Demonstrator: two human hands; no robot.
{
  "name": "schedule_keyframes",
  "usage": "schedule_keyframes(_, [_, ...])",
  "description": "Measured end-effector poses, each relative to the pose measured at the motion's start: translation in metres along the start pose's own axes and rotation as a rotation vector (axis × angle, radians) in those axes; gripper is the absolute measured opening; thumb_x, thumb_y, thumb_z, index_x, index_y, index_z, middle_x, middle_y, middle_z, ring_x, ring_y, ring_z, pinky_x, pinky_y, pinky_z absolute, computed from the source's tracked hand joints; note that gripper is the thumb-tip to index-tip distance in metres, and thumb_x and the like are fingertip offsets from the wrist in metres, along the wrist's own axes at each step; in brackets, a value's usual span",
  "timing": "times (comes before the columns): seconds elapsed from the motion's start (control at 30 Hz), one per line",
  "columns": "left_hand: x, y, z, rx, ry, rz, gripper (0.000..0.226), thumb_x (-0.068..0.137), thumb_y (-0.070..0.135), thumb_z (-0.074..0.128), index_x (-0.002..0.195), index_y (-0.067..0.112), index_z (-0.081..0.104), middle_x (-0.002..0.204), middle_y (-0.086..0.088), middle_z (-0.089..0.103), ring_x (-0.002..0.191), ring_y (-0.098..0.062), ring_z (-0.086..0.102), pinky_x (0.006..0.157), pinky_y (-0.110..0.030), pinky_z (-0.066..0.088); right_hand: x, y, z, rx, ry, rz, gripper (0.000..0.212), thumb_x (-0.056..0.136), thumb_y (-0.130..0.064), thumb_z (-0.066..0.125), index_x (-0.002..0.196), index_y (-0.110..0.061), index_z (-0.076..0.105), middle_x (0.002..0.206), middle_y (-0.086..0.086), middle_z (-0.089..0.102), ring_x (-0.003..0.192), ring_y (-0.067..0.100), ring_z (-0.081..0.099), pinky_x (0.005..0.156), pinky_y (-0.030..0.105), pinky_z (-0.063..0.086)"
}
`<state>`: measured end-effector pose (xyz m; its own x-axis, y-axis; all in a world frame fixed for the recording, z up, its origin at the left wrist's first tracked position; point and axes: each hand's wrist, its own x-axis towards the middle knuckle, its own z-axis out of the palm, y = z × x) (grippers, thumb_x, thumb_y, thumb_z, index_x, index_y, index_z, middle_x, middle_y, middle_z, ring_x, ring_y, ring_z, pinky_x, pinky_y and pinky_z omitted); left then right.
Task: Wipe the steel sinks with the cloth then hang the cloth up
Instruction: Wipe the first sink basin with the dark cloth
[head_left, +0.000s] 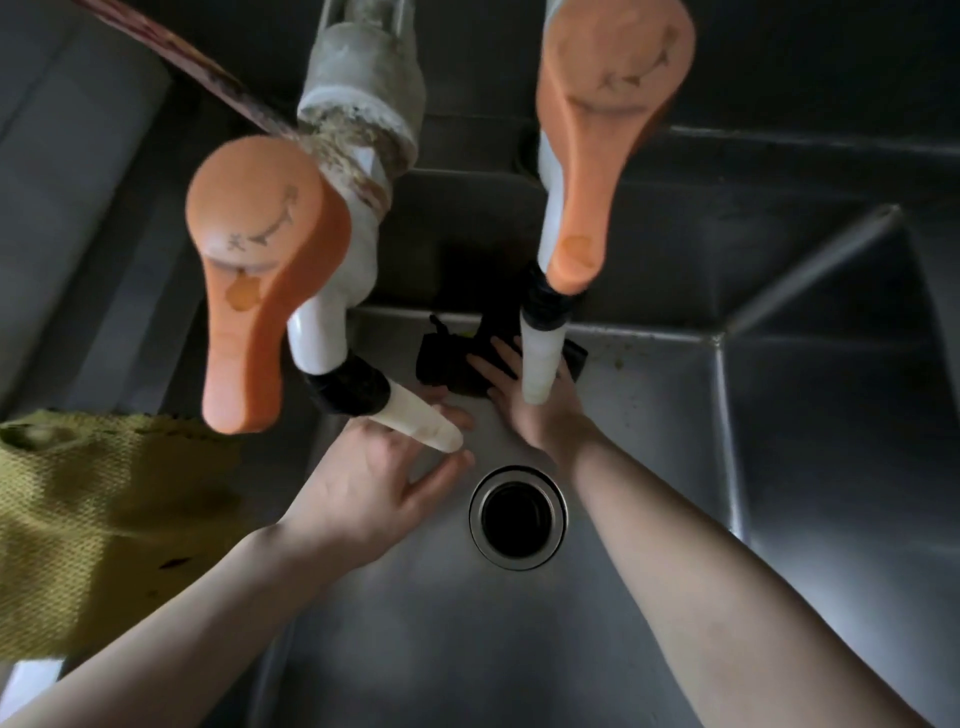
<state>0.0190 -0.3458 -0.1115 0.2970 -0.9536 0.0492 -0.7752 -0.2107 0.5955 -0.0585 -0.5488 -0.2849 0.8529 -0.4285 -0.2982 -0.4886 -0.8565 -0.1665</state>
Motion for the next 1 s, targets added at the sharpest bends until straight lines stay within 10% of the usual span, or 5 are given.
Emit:
schedule_keyframes(0.47, [-0.035,0.019,0.032,0.062,-0.096,-0.261,0.058,0.092,0.06,0.023,0.125,0.023,0.054,0.12,0.002,0.063,0.116,-0.021,0.053,0.099,-0.039,0.042,-0.141,0.056,0.006,0.094,-0.088,0.333,0.051,0.101,-0.038,0.022,0.147,-0.046,0.0,0.159,-0.012,-0.004,0.146,0.019,-0.003,0.114,0.054,0.011])
schedule_keyframes(0.7, [-0.058,0.036,0.093,0.047,-0.305,-0.283,0.062,0.087,0.061,0.028,0.141,0.031,0.034,0.137,0.006,0.048,0.127,-0.018,0.042,0.104,-0.036,0.038,-0.21,0.024,0.037,0.089,-0.103,0.212,0.046,0.096,-0.04,0.033,0.142,-0.04,0.035,0.152,-0.001,0.036,0.139,0.029,0.033,0.104,0.063,0.031])
schedule_keyframes(1.0, [-0.004,0.034,0.145,0.145,-0.335,-0.268,0.058,0.089,0.046,0.048,0.143,0.031,0.03,0.151,0.007,0.029,0.138,-0.019,0.028,0.111,-0.035,0.027,-0.104,0.1,-0.001,0.126,0.02,0.347,0.047,0.101,-0.04,0.027,0.146,-0.047,0.014,0.16,-0.009,0.006,0.146,0.022,0.005,0.112,0.059,0.013])
